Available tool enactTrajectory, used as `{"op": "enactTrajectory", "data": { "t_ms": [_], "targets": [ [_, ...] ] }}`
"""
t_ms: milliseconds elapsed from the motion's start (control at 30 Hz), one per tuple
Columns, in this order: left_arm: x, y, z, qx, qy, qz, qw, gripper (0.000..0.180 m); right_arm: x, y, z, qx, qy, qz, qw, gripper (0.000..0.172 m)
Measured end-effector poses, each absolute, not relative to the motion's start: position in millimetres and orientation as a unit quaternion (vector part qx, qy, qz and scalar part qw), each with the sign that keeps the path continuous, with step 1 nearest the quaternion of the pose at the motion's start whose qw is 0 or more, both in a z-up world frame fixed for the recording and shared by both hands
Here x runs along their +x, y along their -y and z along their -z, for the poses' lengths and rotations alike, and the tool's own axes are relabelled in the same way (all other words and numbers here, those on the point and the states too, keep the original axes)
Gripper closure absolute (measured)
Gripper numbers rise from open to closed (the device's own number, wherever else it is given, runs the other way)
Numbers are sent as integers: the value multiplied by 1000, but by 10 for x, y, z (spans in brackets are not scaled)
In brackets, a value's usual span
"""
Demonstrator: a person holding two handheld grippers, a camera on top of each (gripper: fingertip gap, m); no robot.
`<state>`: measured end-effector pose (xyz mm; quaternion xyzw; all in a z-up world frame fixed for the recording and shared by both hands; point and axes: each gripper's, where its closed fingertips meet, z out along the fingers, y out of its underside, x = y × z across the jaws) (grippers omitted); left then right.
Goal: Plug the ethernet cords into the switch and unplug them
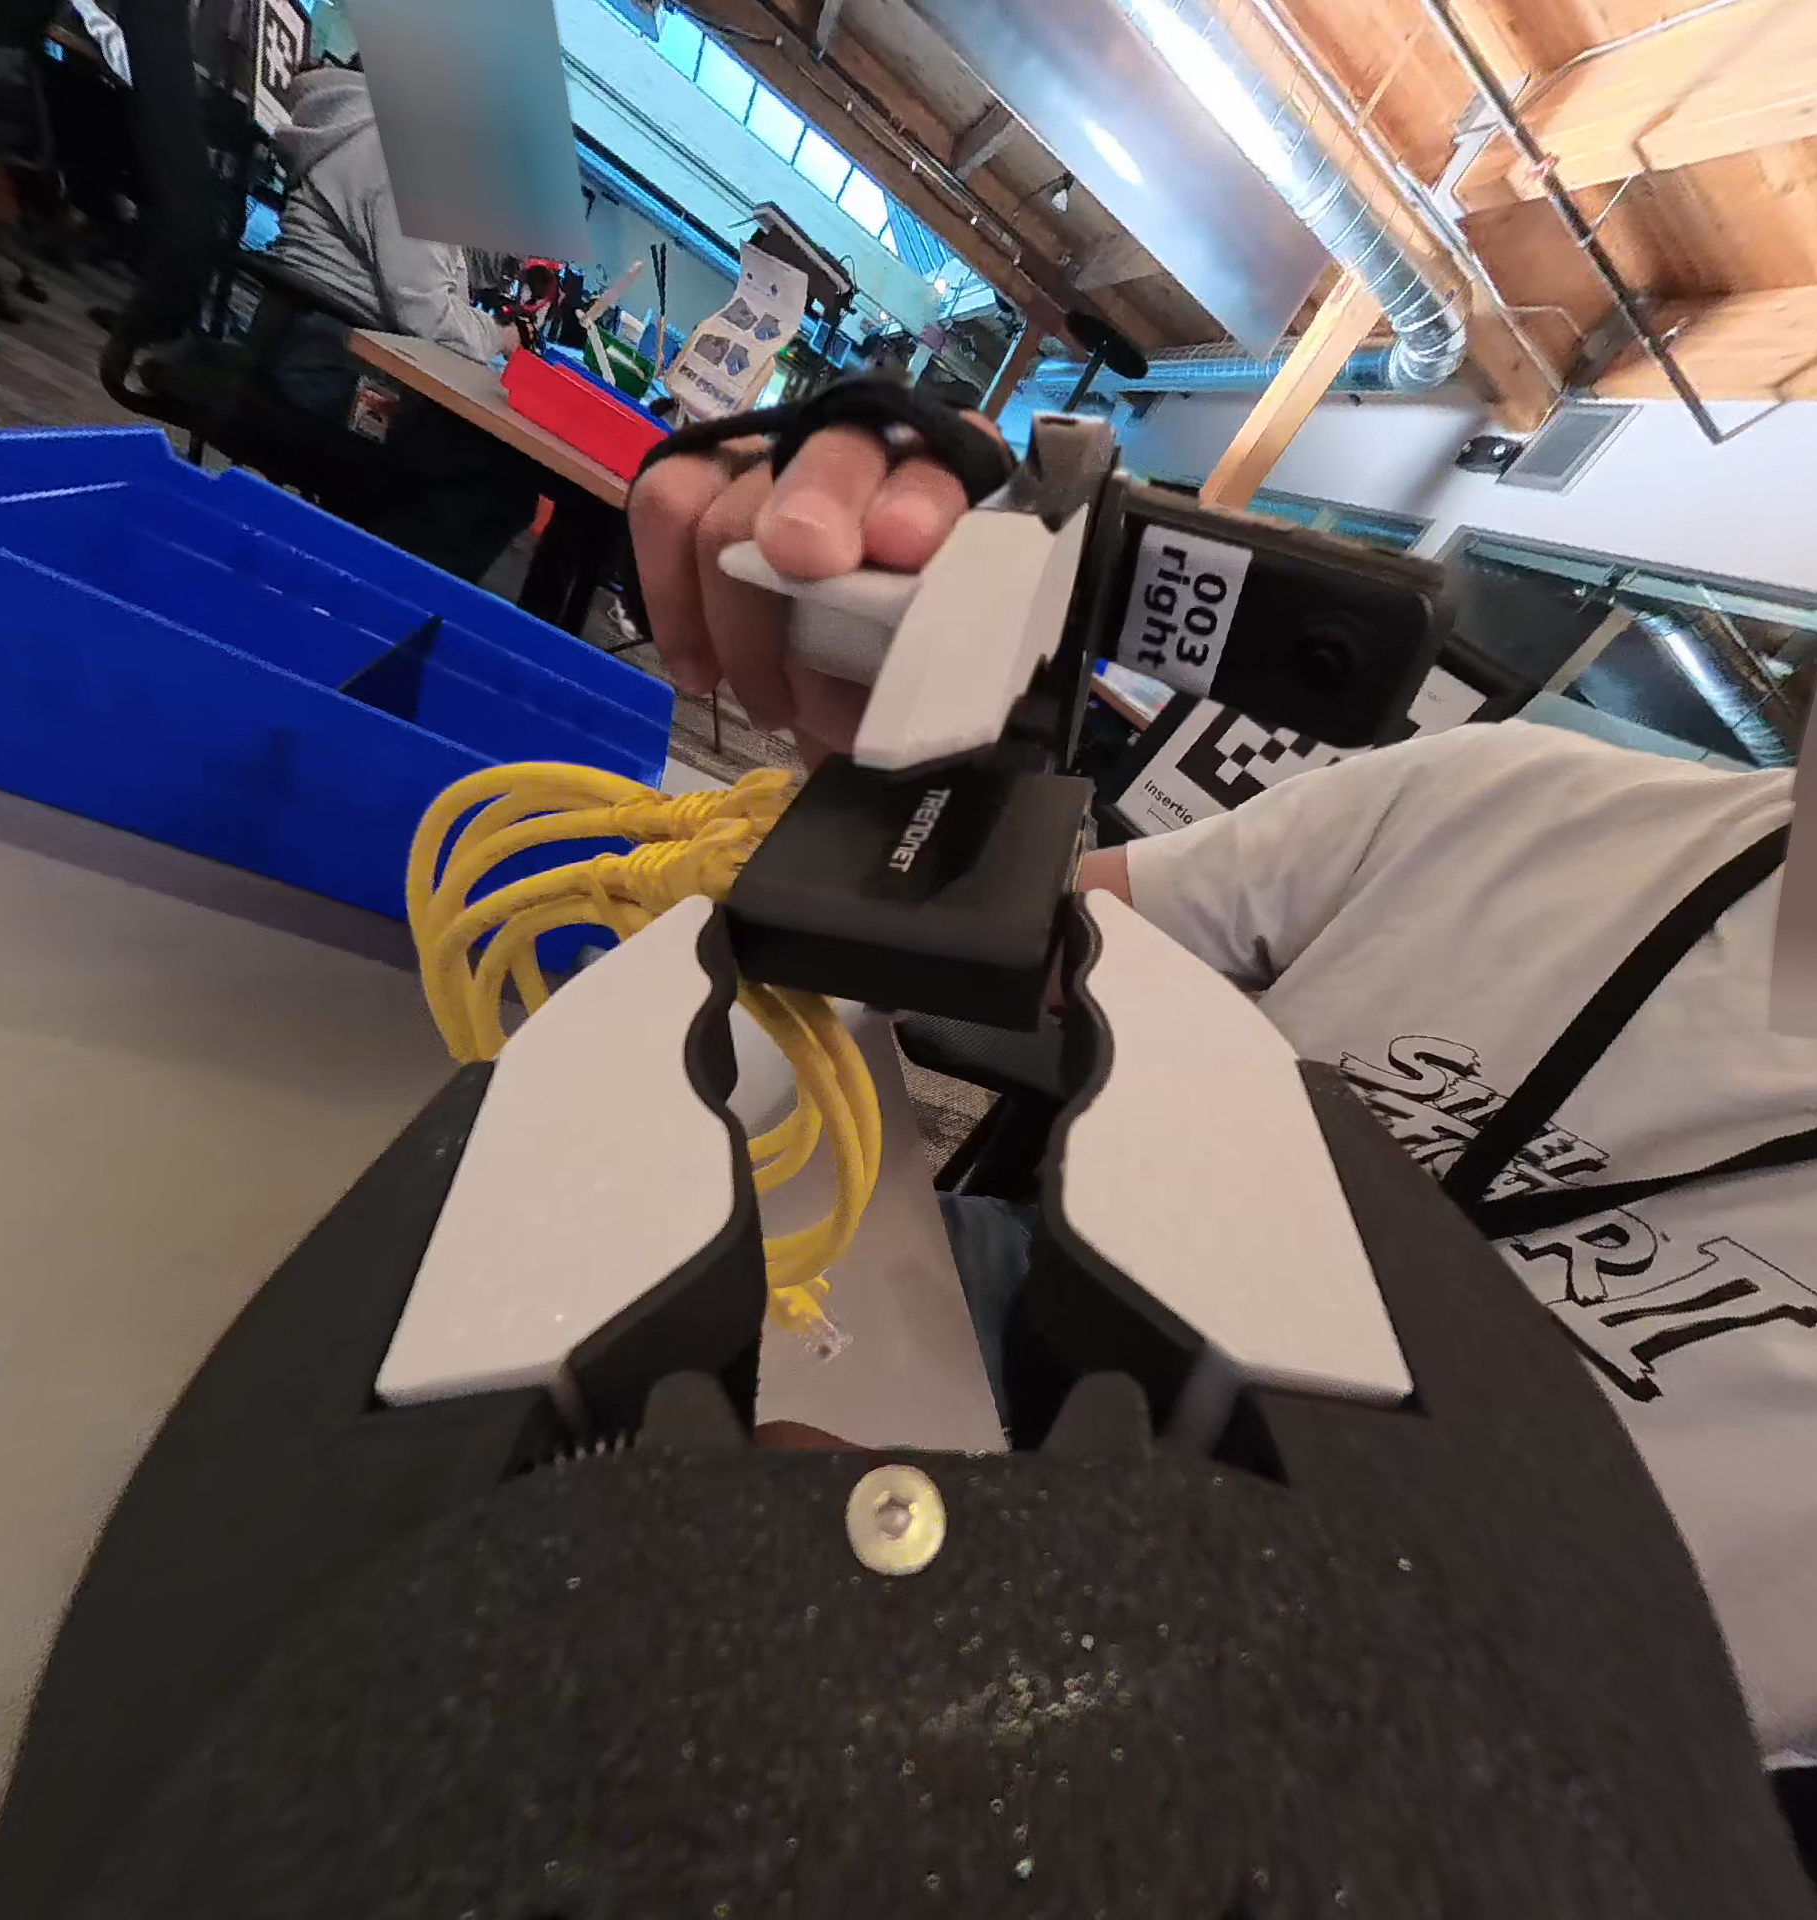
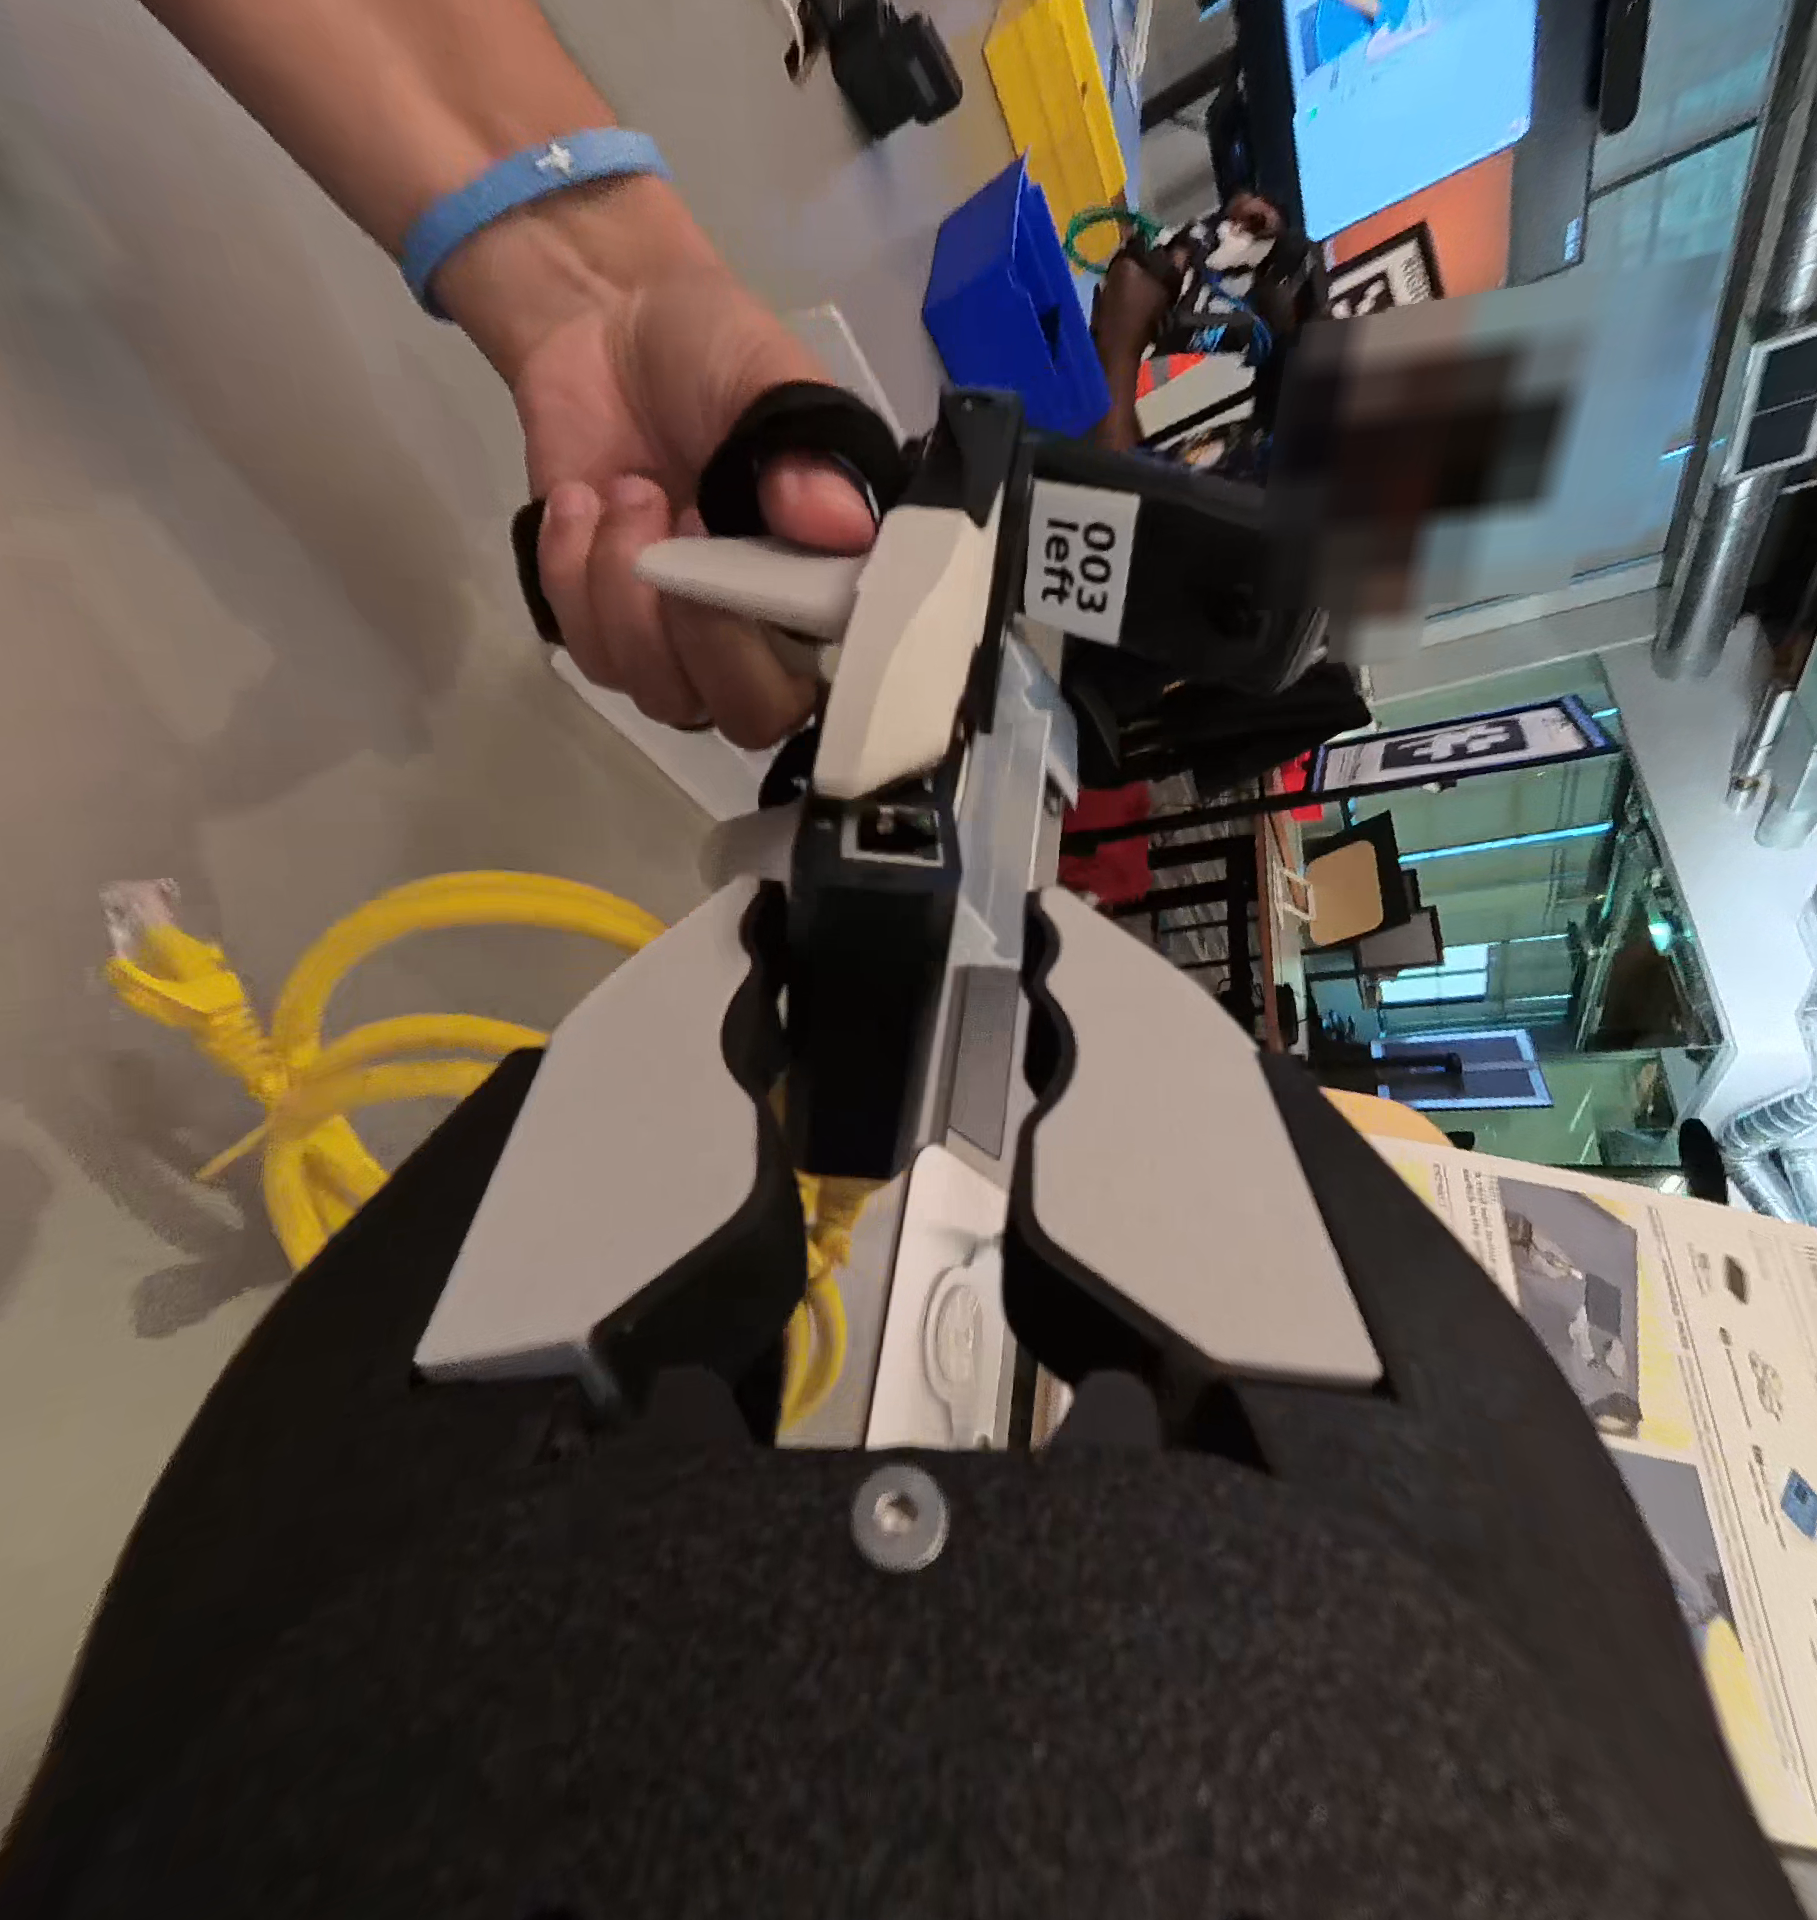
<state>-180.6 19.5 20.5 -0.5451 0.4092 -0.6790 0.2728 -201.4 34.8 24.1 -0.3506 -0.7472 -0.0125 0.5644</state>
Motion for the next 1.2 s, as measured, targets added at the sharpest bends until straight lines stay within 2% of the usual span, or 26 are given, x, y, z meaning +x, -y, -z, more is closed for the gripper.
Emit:
{"op": "enactTrajectory", "data": {
  "t_ms": [67, 133, 467, 667, 1067, 1200],
  "targets": [
    [-1797, -226, -168, -550, -399, 683, 270, 120, -2013, -371, -164, -351, 759, 6, 548, 131],
    [-1811, -265, -166, -550, -392, 685, 272, 121, -2021, -392, -124, -338, 763, 18, 551, 144],
    [-1835, -217, -137, -539, -427, 664, 292, 121, -2059, -533, 40, -347, 772, 47, 530, 144],
    [-1804, -213, -178, -543, -445, 643, 306, 121, -2047, -525, -44, -332, 748, 41, 574, 145],
    [-1785, -278, -89, -532, -421, 677, 285, 121, -1946, -542, 29, -355, 751, 41, 555, 146],
    [-1849, -441, -137, -568, -358, 676, 304, 120, -1880, -718, -35, -367, 732, 65, 570, 146]
  ]
}}
